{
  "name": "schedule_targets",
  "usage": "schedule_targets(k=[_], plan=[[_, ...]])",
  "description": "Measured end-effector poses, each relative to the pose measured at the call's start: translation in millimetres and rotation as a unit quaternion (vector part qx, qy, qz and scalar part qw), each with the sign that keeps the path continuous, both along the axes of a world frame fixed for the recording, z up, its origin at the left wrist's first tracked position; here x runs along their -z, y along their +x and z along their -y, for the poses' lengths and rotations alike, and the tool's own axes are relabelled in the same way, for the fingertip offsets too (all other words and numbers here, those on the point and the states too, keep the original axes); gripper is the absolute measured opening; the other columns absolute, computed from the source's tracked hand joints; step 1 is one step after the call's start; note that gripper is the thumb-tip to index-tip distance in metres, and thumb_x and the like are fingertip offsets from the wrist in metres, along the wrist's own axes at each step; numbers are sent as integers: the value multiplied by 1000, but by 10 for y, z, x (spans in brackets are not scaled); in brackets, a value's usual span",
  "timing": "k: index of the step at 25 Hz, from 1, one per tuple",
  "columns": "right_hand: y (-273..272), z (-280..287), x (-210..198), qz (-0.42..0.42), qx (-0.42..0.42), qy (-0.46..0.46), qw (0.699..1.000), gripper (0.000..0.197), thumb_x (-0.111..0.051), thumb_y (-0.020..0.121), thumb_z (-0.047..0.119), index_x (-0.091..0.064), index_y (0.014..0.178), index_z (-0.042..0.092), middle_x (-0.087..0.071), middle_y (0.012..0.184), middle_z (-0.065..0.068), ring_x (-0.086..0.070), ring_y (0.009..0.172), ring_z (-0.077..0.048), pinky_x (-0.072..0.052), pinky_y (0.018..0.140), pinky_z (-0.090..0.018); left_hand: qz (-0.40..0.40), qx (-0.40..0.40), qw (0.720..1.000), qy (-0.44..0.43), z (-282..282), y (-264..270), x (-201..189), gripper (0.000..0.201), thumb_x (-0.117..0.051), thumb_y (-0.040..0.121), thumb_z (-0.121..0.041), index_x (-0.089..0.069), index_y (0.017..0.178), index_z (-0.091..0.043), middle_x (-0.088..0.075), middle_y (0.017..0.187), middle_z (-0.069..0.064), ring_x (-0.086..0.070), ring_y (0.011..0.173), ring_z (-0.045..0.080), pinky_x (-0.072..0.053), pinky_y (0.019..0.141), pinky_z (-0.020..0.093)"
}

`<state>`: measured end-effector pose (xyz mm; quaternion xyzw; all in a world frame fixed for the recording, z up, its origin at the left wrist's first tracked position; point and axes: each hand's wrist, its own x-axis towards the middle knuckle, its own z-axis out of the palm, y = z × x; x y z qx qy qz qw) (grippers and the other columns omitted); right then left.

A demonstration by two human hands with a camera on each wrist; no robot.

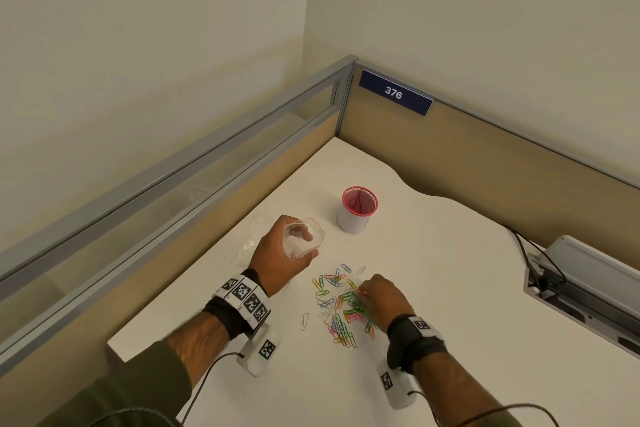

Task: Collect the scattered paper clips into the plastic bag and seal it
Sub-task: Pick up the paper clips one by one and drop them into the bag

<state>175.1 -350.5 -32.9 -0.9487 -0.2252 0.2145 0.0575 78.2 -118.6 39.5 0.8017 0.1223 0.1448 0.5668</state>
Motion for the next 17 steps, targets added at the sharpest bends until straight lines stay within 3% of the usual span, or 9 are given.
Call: schedule_targets(k=[3,6,12,17], plan=[[-91,126,-53,-12,4,7,1000,44,-61,85,42,-57,121,19,-52,118,-5,-51,112,-25,-48,94,-39,9,0,1000,-3,22,-6,39,43,-81,77,-15,-54,111,-18,-67,102,-7,-61,106,5,-43,94,16],[-177,97,-36,-45,-13,-29,998,60,-72,75,43,-50,127,23,-46,122,-4,-45,116,-25,-48,95,-42,16,3,1000,-4,63,1,48,42,-81,77,-15,-57,111,-18,-68,99,-7,-63,105,9,-46,98,25],[-247,-50,62,43,-22,-39,998,24,-49,93,24,-56,115,16,-53,114,-8,-52,105,-26,-52,86,-38,23,17,1000,-11,100,12,31,41,-82,76,-14,-55,106,-20,-66,102,-8,-62,109,12,-45,98,25],[-162,-4,18,41,22,-21,999,19,-47,92,15,-61,104,9,-61,109,-11,-60,100,-27,-50,86,-33,22,22,999,-20,125,36,54,42,-82,75,-13,-54,106,-20,-67,105,-6,-61,110,10,-43,94,14]])
